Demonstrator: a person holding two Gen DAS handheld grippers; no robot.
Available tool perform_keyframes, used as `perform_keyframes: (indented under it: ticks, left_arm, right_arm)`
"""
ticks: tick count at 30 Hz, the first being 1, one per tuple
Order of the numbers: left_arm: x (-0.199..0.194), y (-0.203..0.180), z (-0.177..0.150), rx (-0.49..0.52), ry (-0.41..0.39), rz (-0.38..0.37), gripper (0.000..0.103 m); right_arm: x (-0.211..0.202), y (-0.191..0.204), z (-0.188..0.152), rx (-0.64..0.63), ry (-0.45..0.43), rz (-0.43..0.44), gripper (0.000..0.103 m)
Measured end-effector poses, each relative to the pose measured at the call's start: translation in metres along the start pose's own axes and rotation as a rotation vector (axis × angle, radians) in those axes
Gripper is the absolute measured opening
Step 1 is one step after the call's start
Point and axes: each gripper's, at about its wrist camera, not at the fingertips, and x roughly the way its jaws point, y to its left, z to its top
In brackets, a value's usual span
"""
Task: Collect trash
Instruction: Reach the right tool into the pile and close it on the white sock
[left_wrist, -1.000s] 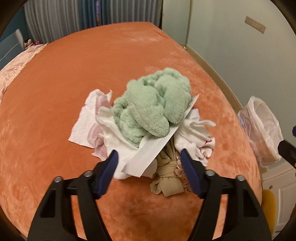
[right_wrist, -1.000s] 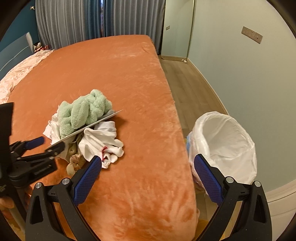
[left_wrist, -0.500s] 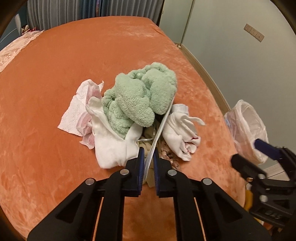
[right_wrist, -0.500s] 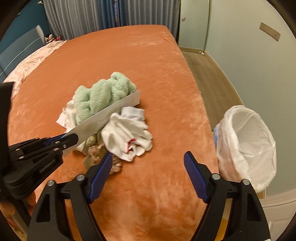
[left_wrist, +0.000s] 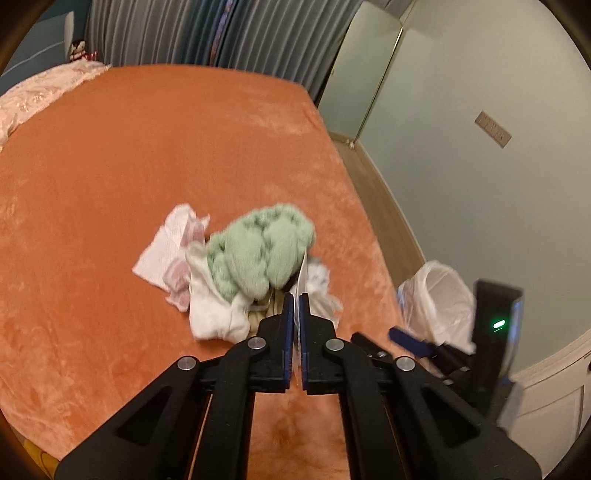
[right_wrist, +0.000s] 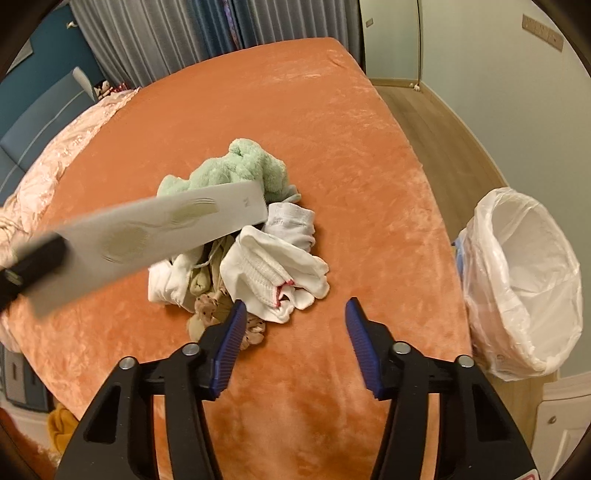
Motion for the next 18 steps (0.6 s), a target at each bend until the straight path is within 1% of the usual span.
perform_keyframes:
  ticks: [3, 6, 9, 13, 16, 18]
  left_arm:
    - [-0.012, 0.0, 0.017, -0.021, -0.043, -0.007, 0.002]
    - [-0.02, -0.001, 0.033, -0.029, -0.079, 0.003, 0.002]
    - [-0.021, 0.001, 0.042, -0.035, -0.092, 0.007, 0.002]
    - [-0.017, 0.004, 0.052, -0.041, -0.1, 0.013, 0.002]
    - [-0.014, 0.004, 0.055, -0.039, -0.098, 0.019, 0.002]
    - [-0.013, 0.004, 0.055, -0.037, -0.094, 0.023, 0.002]
  right_arm:
    - [0.009, 0.001, 0.007, 0.005, 0.011, 0.028, 0.045]
    - [0.021, 0.008, 0.014, -0.008, 0.023, 0.048, 0.043]
    - [0.033, 0.016, 0.02, -0.025, 0.033, 0.063, 0.038]
    - [0.056, 0.025, 0.029, -0.031, 0.053, 0.084, 0.034]
    - [0.073, 0.029, 0.03, -0.047, 0.076, 0.071, 0.023]
    - [0.082, 0.028, 0.03, -0.046, 0.097, 0.079, 0.005]
